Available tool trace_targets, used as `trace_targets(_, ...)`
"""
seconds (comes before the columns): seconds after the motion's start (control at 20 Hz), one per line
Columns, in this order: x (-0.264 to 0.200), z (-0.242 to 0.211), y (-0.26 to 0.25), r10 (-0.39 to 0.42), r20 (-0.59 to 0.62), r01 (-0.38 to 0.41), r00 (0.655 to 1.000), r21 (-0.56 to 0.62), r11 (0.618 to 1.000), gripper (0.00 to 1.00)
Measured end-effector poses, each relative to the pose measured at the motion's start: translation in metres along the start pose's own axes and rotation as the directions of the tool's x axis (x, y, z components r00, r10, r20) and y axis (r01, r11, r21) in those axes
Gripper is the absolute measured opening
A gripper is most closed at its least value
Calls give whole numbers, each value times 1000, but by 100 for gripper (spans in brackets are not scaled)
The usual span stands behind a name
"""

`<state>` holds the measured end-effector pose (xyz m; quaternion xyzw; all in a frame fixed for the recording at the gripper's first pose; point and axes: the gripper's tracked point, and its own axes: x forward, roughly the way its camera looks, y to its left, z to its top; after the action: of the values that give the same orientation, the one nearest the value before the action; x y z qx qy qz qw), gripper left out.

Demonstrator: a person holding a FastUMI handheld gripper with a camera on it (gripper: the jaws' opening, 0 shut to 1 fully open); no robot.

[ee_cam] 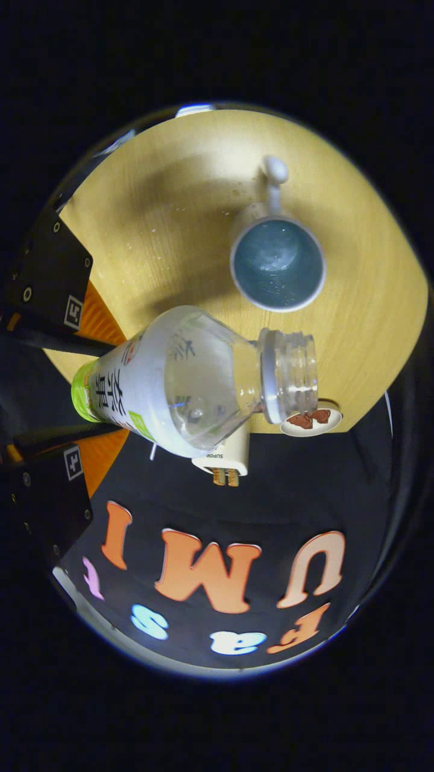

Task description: Take the bottle from table, then pour the juice into the cup, finally place the bottle on the coaster

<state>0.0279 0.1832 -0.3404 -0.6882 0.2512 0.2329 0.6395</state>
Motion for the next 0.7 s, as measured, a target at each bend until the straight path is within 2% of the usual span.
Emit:
trace_targets(0.1,-4,0,1,34,26,-38,999,154,987,55)
trace_targets(0.2,-3,-4,2,60,53,-73,997,282,957,55)
trace_targets(0.3,1,-10,1,83,73,-106,994,400,910,55)
trace_targets(0.45,17,-24,-11,76,90,-112,993,533,838,55)
trace_targets(0.55,34,-33,-16,80,106,-129,991,629,766,55)
trace_targets(0.7,52,-40,-26,95,146,-173,985,765,620,55)
